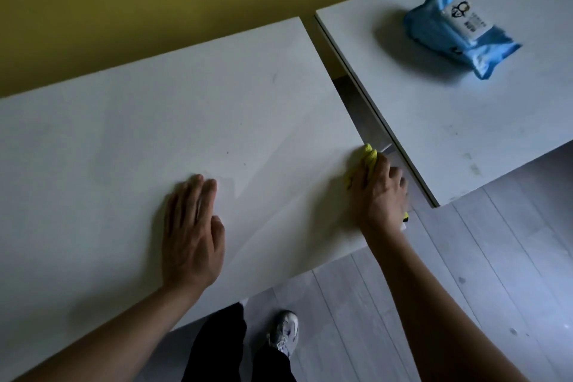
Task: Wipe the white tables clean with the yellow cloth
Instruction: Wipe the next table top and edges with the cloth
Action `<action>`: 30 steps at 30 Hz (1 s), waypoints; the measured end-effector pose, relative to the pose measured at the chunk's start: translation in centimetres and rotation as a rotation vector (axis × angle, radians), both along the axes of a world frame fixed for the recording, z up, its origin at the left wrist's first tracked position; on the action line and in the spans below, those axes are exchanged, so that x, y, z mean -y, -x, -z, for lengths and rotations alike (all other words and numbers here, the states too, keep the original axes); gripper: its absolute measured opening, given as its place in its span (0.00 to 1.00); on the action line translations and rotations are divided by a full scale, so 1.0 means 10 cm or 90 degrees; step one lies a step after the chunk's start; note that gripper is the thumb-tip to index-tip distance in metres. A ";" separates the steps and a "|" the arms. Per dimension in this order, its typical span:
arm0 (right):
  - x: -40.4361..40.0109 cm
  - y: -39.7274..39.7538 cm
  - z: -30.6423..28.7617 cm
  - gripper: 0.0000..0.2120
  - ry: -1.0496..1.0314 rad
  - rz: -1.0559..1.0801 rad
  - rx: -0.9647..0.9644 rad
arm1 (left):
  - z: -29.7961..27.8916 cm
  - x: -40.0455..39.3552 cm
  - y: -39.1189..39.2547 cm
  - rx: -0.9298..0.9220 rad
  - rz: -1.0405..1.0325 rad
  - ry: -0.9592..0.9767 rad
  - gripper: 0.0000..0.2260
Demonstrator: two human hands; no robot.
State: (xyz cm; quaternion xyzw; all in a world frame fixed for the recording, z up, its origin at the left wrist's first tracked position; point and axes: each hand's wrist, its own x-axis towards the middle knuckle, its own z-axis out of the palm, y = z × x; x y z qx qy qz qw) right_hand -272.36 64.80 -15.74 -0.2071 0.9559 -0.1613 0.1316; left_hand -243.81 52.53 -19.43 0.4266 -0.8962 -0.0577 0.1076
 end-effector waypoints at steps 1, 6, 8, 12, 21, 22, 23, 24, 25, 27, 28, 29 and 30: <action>0.02 0.01 0.01 0.22 0.001 -0.002 -0.003 | 0.00 0.00 0.01 0.003 -0.005 0.000 0.27; 0.29 0.08 0.05 0.24 -0.013 -0.012 -0.030 | -0.11 0.23 0.30 -0.003 -0.039 -0.019 0.23; 0.50 0.10 0.05 0.25 -0.022 -0.012 -0.041 | -0.17 0.50 0.57 -0.002 0.018 -0.041 0.25; 1.11 0.28 0.05 0.26 -0.033 -0.007 -0.020 | -0.23 0.97 0.99 0.027 0.093 -0.061 0.28; 2.73 0.87 0.11 0.26 -0.017 0.002 -0.015 | -0.14 1.05 1.03 0.025 0.107 -0.072 0.29; 2.88 0.92 0.12 0.27 -0.016 -0.005 -0.015 | -0.15 1.04 1.03 0.030 0.106 -0.072 0.29; 3.03 0.97 0.12 0.28 -0.017 -0.012 -0.016 | -0.15 1.04 1.03 0.033 0.108 -0.072 0.28; 3.17 1.02 0.12 0.30 -0.019 -0.018 -0.015 | -0.14 1.03 1.03 0.039 0.110 -0.072 0.28; 3.30 1.07 0.13 0.30 -0.020 -0.021 -0.016 | -0.14 1.03 1.02 0.046 0.110 -0.074 0.28; 3.51 1.16 0.14 0.31 -0.022 -0.034 -0.024 | -0.13 1.05 1.03 0.049 0.109 -0.079 0.28; 3.58 1.19 0.14 0.30 -0.024 -0.044 -0.027 | -0.12 1.05 1.03 0.047 0.110 -0.079 0.28; 3.63 1.20 0.13 0.30 -0.027 -0.053 -0.029 | -0.12 1.05 1.03 0.047 0.112 -0.078 0.28; 3.63 1.21 0.13 0.29 -0.027 -0.060 -0.032 | -0.12 1.06 1.03 0.048 0.115 -0.079 0.28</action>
